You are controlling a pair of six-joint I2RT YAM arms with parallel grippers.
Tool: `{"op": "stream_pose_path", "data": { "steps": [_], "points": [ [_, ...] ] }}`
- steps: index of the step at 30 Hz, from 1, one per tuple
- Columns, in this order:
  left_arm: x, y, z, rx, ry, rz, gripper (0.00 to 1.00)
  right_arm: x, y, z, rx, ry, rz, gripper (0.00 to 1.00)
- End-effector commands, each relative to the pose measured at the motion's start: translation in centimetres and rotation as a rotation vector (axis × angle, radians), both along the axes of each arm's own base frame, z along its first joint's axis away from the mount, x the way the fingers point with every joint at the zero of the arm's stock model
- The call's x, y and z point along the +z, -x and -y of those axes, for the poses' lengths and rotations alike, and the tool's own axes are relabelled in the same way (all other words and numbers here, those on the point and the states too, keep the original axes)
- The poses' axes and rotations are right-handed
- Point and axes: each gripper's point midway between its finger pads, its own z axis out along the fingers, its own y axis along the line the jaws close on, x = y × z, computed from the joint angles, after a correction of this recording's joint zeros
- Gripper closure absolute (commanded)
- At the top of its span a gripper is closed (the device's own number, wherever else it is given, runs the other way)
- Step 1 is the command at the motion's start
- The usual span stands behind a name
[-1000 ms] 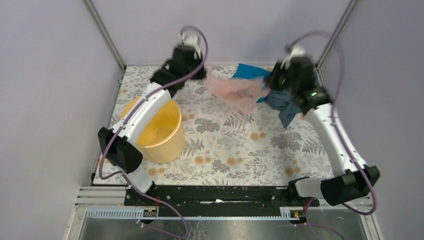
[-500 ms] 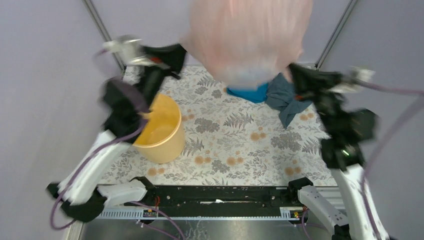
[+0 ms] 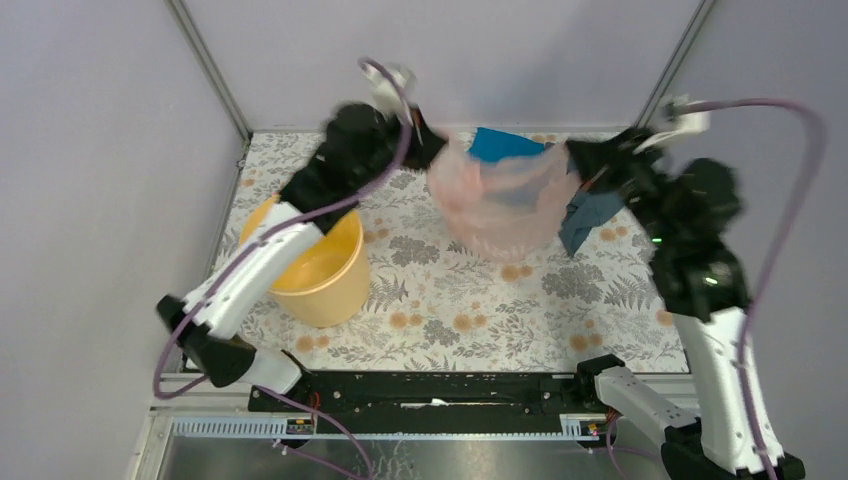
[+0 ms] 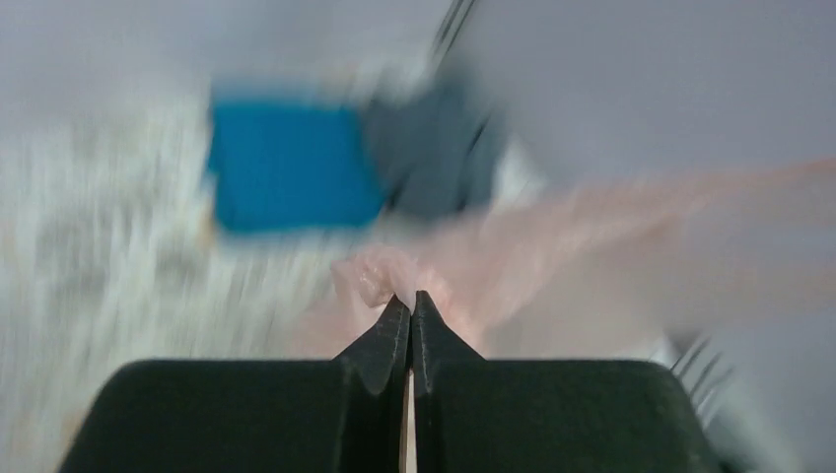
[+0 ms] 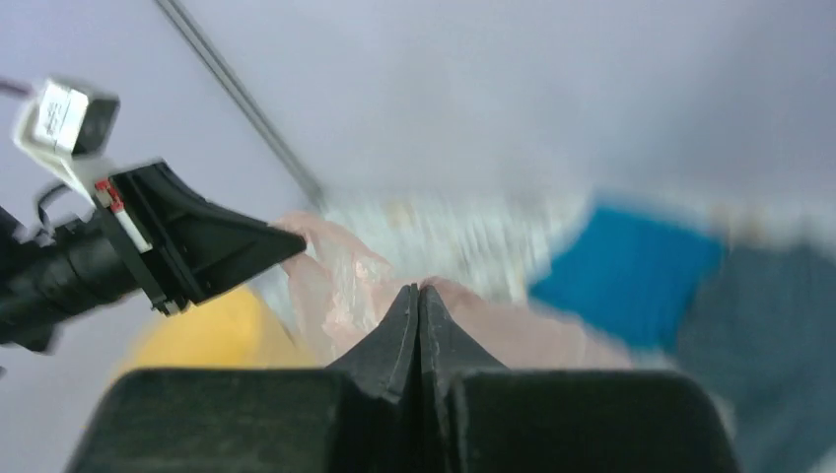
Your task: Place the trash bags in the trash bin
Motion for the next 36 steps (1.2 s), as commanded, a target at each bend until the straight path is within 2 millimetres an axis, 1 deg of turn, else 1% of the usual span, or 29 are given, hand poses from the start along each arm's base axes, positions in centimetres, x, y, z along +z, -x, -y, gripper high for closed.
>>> {"op": "stream_pose_path", "data": {
  "steps": [1,2,4,5,6,7,9,10,11,12,13,14,15,16,17,19,20,22,24,26,27,28,29,30,31,32,33,34,36],
  "points": [
    [29.3,8.8,-3.7,-0.116,0.474,0.629,1.00,17.4,5.7,1.7,0.001,-0.037,0.408,1.00],
    [31.4,10.4,-4.4,-0.131,0.530,0.701,1.00,20.0,7.2,1.9,0.013,-0.059,0.486,1.00],
    [32.8,12.0,-6.0,-0.119,0.593,0.797,1.00,23.0,9.8,2.1,0.038,-0.104,0.622,1.00],
    [32.1,11.6,-6.4,-0.087,0.591,0.800,1.00,22.8,10.3,1.9,0.050,-0.116,0.659,1.00],
    [30.4,10.5,-6.5,-0.037,0.563,0.772,1.00,21.9,10.2,1.7,0.061,-0.125,0.677,1.00],
    [27.8,8.7,-6.4,0.021,0.512,0.722,1.00,20.0,9.4,1.5,0.062,-0.128,0.655,1.00],
    [19.3,3.9,-5.6,0.176,0.358,0.529,1.00,13.4,5.7,1.1,0.026,-0.122,0.499,1.00],
    [13.6,1.9,-5.0,0.223,0.238,0.392,1.00,8.4,3.2,0.7,0.007,-0.103,0.372,1.00],
    [7.3,0.5,-3.4,0.194,0.100,0.266,1.00,2.9,1.1,0.6,-0.020,-0.082,0.232,1.00],
    [2.5,0.6,-2.0,0.118,0.003,0.181,1.00,-4.2,-0.6,0.4,-0.049,-0.065,0.057,1.00],
    [-1.5,1.2,-1.1,0.059,-0.044,0.114,1.00,-9.9,-1.3,0.5,-0.079,-0.049,-0.080,1.00],
    [-4.2,1.8,-0.8,0.025,-0.053,0.073,1.00,-14.2,-1.4,0.7,-0.103,-0.042,-0.173,1.00],
    [-6.1,2.0,-0.9,0.027,-0.048,0.062,1.00,-16.9,-1.2,0.7,-0.110,-0.042,-0.230,1.00],
    [-7.3,2.0,-1.5,0.052,-0.051,0.058,1.00,-18.2,-0.9,0.5,-0.103,-0.051,-0.249,1.00],
    [-7.5,1.9,-2.0,0.072,-0.054,0.056,1.00,-18.2,-0.6,0.4,-0.093,-0.058,-0.242,1.00],
    [-5.7,1.7,-2.2,0.067,-0.048,0.081,1.00,-15.1,-0.5,0.9,-0.107,-0.056,-0.169,1.00],
    [-2.9,1.6,-2.0,0.051,-0.035,0.127,1.00,-12.5,-0.6,1.3,-0.119,-0.042,-0.124,1.00],
    [3.3,1.9,-1.5,0.009,0.018,0.212,1.00,-6.1,-0.3,2.1,-0.133,-0.010,-0.024,1.00],
    [11.5,3.0,-1.6,-0.022,0.127,0.330,1.00,2.0,0.8,2.4,-0.118,-0.011,0.109,1.00],
    [19.7,5.5,-2.4,-0.062,0.282,0.451,1.00,9.4,2.8,2.6,-0.093,-0.025,0.263,1.00],
    [23.1,7.0,-3.1,-0.080,0.362,0.511,1.00,12.5,4.1,2.9,-0.092,-0.034,0.343,1.00],
    [25.8,8.5,-3.8,-0.094,0.449,0.574,1.00,15.4,5.5,3.5,-0.101,-0.046,0.426,1.00],
    [28.0,10.0,-4.9,-0.098,0.538,0.642,1.00,17.4,6.7,4.2,-0.122,-0.059,0.490,1.00],
    [28.9,11.0,-5.9,-0.090,0.609,0.689,1.00,18.7,7.7,4.7,-0.137,-0.064,0.539,1.00],
    [28.9,11.3,-6.9,-0.058,0.656,0.713,1.00,19.2,8.4,5.1,-0.148,-0.067,0.573,1.00],
    [28.2,11.0,-7.7,-0.011,0.669,0.712,1.00,19.0,8.5,5.2,-0.153,-0.065,0.584,1.00],
    [26.5,9.8,-8.3,0.064,0.644,0.679,1.00,17.6,8.0,5.1,-0.153,-0.061,0.565,1.00],
    [24.0,7.9,-8.5,0.148,0.587,0.615,1.00,15.5,7.0,4.8,-0.149,-0.056,0.517,1.00],
    [16.6,3.9,-8.3,0.294,0.402,0.450,1.00,7.6,3.7,3.4,-0.125,-0.035,0.313,1.00]
  ]
}}
